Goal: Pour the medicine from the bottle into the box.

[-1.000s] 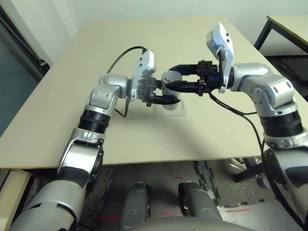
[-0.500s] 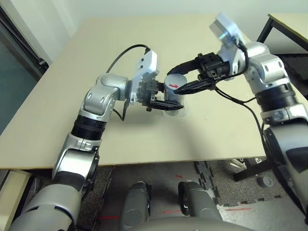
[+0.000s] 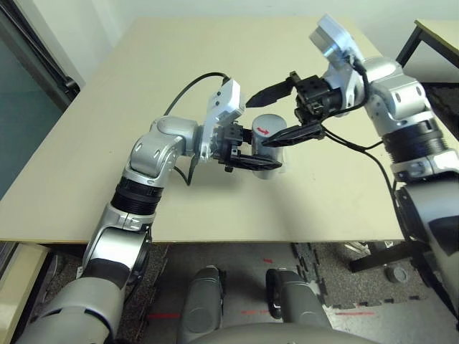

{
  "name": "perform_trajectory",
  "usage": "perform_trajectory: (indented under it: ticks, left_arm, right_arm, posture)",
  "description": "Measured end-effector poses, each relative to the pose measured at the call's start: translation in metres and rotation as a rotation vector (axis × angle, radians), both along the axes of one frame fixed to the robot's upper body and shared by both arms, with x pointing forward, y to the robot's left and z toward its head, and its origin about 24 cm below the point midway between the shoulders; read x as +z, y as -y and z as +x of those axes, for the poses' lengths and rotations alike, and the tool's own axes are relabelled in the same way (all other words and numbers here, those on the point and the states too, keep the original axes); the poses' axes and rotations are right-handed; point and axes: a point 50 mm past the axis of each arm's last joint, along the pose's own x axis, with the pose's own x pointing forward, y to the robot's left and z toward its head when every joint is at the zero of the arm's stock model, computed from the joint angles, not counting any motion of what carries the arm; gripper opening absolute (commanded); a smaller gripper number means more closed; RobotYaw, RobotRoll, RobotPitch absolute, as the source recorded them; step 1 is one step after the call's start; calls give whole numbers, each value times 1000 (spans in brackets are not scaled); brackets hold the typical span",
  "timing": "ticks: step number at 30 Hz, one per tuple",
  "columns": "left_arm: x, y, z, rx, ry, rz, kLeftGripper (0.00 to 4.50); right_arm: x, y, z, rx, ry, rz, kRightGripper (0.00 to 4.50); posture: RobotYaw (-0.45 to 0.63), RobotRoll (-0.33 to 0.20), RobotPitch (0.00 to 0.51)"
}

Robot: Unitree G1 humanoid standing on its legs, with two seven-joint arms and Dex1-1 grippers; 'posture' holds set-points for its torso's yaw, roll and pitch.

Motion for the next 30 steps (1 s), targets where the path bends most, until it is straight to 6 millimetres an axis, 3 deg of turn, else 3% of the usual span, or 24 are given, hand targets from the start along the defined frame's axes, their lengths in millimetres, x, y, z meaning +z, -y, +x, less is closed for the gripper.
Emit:
perform_trajectory:
  ticks: [5,10,21,30]
  left_arm:
    - [4,-3,4,21,25,-9,2463]
    - [1,-8,11,48,18,-16,2463]
    - [-3,-13,21,90,29,-13,2463]
    - [-9,-16,25,119,34,5,2463]
  right_arm:
    - [-2,9,-16,-109,-27,41,4500]
    - [-4,4,-25,-185,-46,92,4500]
    - [-7,5,-18,-331,-40,103,4500]
    - [-8,-19,-16,-315,-50,104,4500]
  posture:
    - [32,0,115]
    - [14,0,101]
    - [26,0,92]
    - [36,0,93]
